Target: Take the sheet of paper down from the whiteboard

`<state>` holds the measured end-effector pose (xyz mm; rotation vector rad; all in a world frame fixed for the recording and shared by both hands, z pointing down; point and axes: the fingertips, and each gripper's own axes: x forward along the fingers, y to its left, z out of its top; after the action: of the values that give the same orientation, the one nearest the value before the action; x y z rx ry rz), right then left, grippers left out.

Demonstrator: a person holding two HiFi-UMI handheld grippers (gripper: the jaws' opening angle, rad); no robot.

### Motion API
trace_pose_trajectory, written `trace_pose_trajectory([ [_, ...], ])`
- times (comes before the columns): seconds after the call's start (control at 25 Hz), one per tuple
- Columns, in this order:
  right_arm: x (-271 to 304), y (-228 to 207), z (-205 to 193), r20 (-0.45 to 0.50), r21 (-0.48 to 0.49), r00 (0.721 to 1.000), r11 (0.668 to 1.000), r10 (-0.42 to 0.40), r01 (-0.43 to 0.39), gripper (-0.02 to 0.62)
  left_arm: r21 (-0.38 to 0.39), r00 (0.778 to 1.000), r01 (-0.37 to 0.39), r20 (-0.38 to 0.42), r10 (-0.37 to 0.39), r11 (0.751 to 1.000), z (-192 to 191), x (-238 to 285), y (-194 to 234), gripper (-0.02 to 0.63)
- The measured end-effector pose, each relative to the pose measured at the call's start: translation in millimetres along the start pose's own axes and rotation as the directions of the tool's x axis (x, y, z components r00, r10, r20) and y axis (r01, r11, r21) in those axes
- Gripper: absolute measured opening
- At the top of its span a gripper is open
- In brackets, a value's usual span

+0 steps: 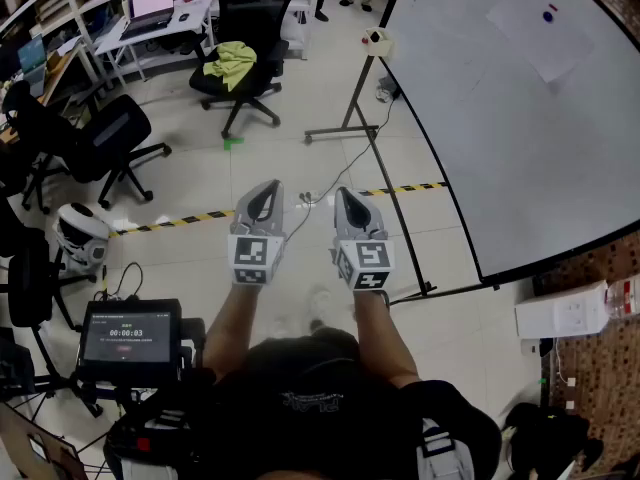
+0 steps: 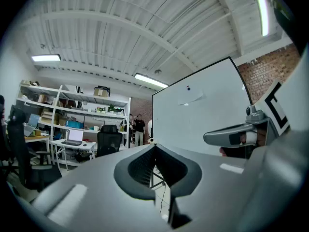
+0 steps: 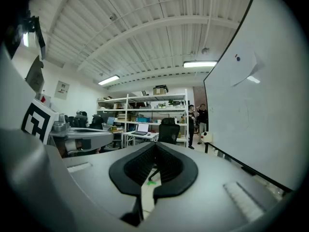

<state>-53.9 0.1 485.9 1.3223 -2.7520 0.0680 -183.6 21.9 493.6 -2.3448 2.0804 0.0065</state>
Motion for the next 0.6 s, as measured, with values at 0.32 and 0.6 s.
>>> trace_pose_trajectory([
  [0.32, -5, -3, -8, -0.002, 0.026, 1.000, 1.000, -0.016, 0.016, 0.014, -0.016, 1.000, 0.017, -0.024, -0.018, 1.000, -14, -4, -2, 0.002],
  [0.6, 23, -33, -11, 0.007, 0.049, 1.000, 0.998, -0.028, 0.027, 0.014, 0.009, 0.998, 0.046, -0.046, -0.045, 0.999, -21, 38, -8, 0.002],
])
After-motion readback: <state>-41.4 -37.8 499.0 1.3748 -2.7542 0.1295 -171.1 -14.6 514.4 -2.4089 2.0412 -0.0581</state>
